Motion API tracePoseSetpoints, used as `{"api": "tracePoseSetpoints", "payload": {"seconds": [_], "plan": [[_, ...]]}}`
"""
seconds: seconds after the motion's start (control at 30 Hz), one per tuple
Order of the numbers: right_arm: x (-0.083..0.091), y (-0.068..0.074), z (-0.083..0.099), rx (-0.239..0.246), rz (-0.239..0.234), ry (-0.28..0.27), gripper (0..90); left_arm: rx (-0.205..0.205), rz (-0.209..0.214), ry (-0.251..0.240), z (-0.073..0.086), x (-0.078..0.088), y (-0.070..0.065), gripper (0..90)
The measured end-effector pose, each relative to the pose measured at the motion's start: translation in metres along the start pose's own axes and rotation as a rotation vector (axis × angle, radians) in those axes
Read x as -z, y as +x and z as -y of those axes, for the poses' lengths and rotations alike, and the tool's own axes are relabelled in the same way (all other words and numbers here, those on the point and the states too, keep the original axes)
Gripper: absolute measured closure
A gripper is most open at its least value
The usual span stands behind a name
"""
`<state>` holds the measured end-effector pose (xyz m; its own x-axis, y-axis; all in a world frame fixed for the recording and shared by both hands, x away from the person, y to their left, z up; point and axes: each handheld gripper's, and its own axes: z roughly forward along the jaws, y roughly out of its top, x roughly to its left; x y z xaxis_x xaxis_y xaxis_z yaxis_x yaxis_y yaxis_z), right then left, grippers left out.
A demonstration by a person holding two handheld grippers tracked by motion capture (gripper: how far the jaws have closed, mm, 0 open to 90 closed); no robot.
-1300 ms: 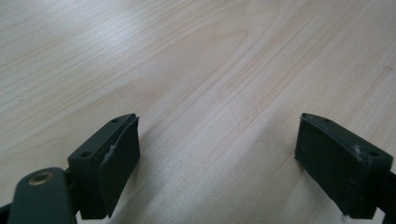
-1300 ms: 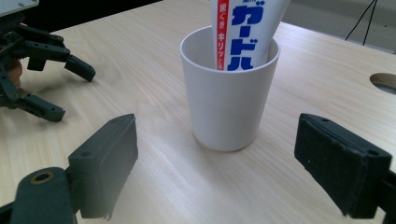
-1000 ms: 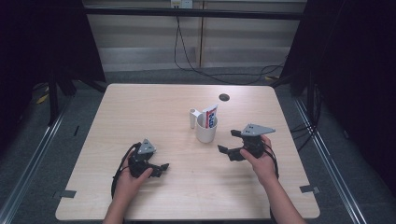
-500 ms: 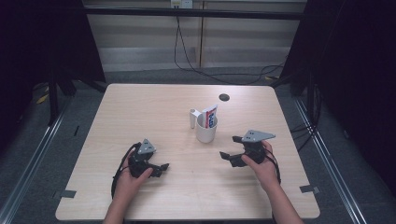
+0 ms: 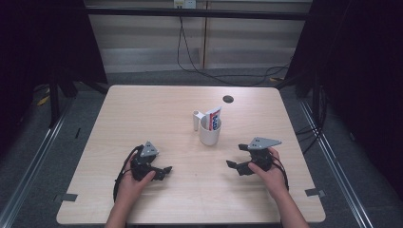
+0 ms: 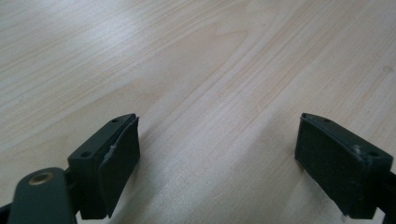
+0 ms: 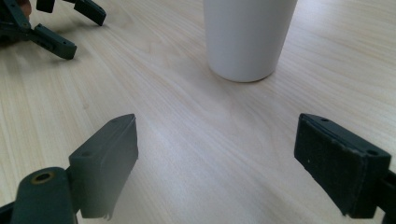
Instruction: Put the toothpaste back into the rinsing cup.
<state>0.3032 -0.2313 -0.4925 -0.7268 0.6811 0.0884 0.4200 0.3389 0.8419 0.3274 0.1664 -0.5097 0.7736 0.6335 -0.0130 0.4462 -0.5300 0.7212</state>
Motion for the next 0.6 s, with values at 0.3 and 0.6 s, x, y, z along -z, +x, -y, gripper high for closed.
{"api": "tracePoseSetpoints", "payload": {"seconds": [0.3, 0.6], "plan": [[0.007, -0.003, 0.005, -0.006, 0.010, 0.012, 13.4, 0.000, 0.002, 0.000, 0.000, 0.000, 0.000, 14.0], [0.014, -0.007, 0.016, -0.027, 0.010, 0.036, 13.5, 0.003, 0.003, -0.001, 0.000, 0.000, 0.000, 13.9]]}}
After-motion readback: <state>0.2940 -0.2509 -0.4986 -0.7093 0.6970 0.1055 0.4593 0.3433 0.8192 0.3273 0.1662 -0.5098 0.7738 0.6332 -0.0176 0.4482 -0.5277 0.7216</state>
